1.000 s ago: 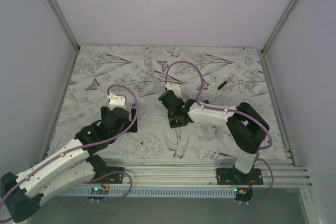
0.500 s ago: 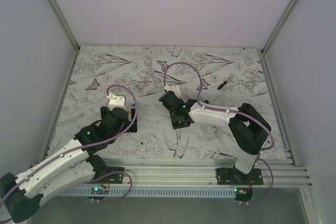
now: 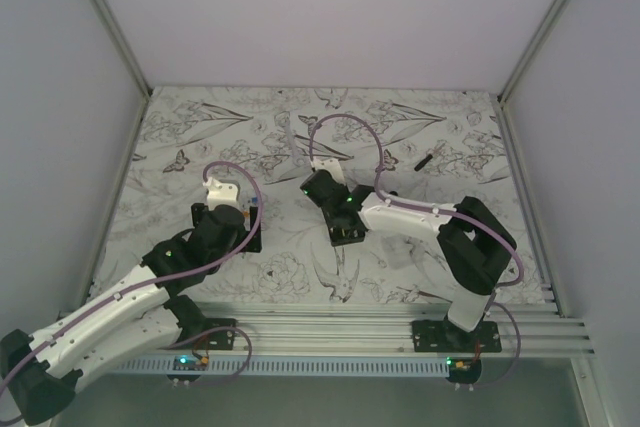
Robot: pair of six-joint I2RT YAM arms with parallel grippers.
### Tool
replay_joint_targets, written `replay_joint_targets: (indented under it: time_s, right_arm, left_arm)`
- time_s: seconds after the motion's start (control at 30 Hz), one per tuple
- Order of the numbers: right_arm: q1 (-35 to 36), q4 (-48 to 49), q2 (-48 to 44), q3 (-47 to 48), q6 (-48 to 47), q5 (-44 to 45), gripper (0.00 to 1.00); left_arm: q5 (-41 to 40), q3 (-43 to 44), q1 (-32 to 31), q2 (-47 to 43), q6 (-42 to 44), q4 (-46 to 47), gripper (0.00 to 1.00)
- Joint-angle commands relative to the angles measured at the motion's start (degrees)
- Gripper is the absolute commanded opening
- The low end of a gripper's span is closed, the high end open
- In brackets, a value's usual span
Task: Snap on the fuse box
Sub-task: Install the fuse at the fuse box base.
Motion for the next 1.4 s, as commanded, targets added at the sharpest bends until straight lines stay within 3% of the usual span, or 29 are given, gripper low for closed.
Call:
replay_joint_targets:
  time_s: [0.0,0.47,0.93,1.07,1.37]
  right_arm:
    - [0.4,-0.4,-2.2,2.4,-0.9,2.7,0.3]
    - [0.3,-2.0,-1.2,2.0,0.0,2.5,0.13]
    - [0.2,-5.4,0.9,3.2,0.7,0.3,0.12]
    - [0.2,-6.3,2.2,3.6,0.6,-1.1,0.05]
    - [-1.8,-8.3,4.7,3.1,1.0,-4.4,0.02]
  left_arm:
    - [0.0,-0.8,0.3,-0.6,-0.4,-1.4,1.0]
    - [0.1,-0.8,0.3,-0.5,-0.3,-1.4,1.0]
    - [0.2,-0.8,0.3,-0.4,-0.4,-1.4,1.0]
    - [0.1,-0.8,0.3,-0.3,-0.4,-1.4,1.0]
    - [0.1,-0.7,0.3,-0.1,-0.4,-1.4,1.0]
